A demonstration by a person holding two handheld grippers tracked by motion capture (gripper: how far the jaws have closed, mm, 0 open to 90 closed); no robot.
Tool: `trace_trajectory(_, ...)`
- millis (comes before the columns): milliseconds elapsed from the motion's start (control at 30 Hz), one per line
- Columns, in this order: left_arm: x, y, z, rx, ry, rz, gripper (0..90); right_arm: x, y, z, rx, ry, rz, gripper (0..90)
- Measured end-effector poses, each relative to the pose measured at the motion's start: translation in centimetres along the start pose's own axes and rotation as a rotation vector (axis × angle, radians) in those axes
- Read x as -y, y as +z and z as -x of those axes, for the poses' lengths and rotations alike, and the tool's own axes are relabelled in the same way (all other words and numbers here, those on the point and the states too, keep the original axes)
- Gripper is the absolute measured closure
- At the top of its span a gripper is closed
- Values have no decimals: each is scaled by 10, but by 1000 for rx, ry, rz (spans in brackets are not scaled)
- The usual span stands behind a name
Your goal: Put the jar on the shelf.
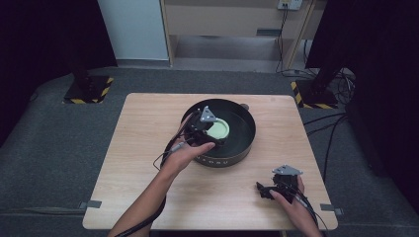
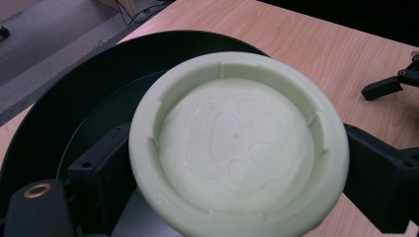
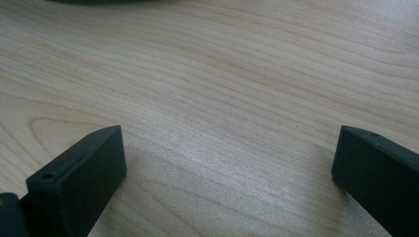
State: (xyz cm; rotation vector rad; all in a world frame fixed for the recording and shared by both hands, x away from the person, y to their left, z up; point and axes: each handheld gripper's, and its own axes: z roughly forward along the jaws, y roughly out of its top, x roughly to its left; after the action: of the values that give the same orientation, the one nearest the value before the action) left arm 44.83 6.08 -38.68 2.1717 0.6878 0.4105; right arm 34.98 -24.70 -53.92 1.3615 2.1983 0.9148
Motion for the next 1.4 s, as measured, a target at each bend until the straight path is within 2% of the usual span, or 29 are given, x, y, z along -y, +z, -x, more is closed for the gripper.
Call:
trace_trajectory(167,2,5,-3,-3,-9,-8,99,0,0,0,0,0,0,3)
trace_trajectory(400,13,18,-6,-1,-35,-30,98,0,0,0,0,-1,-1,3)
trace_trajectory(933,27,44,-6,14,-70,-78,98,0,0,0,0,0,-1,3)
trace_trajectory(967,30,47,-6,22,-81,-78,98,0,0,0,0,0,-1,3)
trace_trajectory(1400,35,58,-4,27,-95,-96,98,0,0,0,0,-1,0,4)
